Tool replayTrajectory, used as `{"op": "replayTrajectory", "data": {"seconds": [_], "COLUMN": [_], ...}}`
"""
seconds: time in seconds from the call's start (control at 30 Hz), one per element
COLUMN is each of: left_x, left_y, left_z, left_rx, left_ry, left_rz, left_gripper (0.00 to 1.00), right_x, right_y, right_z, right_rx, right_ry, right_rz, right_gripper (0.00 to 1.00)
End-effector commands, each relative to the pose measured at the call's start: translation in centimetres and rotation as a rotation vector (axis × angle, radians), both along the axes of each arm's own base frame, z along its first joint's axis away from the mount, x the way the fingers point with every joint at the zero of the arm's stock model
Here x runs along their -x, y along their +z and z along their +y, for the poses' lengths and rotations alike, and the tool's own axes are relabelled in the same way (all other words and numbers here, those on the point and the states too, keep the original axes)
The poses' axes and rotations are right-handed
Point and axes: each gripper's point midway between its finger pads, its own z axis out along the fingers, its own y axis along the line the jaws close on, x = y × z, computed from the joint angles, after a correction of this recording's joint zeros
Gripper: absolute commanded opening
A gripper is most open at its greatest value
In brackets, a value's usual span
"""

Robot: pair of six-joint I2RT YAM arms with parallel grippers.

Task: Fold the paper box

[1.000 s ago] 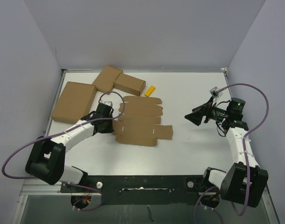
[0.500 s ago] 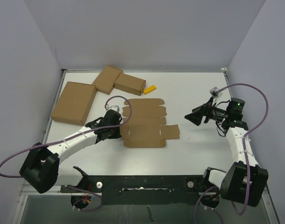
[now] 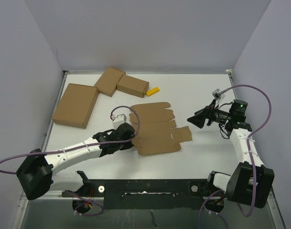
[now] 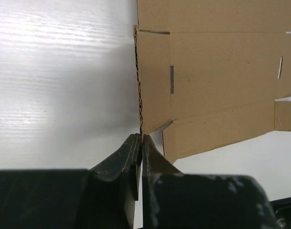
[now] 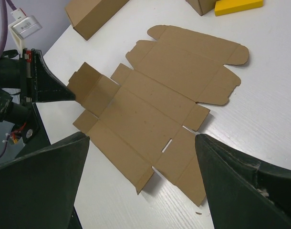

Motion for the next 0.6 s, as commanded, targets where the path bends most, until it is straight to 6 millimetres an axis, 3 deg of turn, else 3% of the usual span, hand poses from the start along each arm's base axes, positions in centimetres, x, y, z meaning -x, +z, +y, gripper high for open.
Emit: {"op": "replayTrajectory", "data": {"seconds": [0.0, 0.13, 0.23, 0.43, 0.57], "left_x": [-0.5, -0.1, 0.4, 0.7, 0.7], "left_y": [1.6, 1.7, 2.0, 3.3, 5.3], "left_z": [-2.5, -4.8, -6.4, -6.6, -5.7], "left_rx": [0.126, 0.172, 0.228, 0.267, 0.238], "left_ry": [0.078, 0.035, -0.018, -0.129, -0.258], "left_rz": [-0.057, -0.057, -0.078, -0.188, -0.315], "left_gripper": [0.00, 0.00, 0.09, 0.54, 0.76], "right_x": [-0.6, -0.8, -1.0, -1.3, -1.3], "right_y": [0.0, -0.5, -1.0, -1.6, -1.8], "right_z": [0.2, 0.2, -0.1, -0.1, 0.1], "right_rx": [0.011, 0.030, 0.089, 0.156, 0.176], "right_ry": [0.012, 0.010, 0.006, 0.017, 0.026], "right_rz": [-0.033, -0.017, -0.009, -0.013, -0.013], "right_gripper": [0.98, 0.99, 0.99, 1.00, 1.00]}}
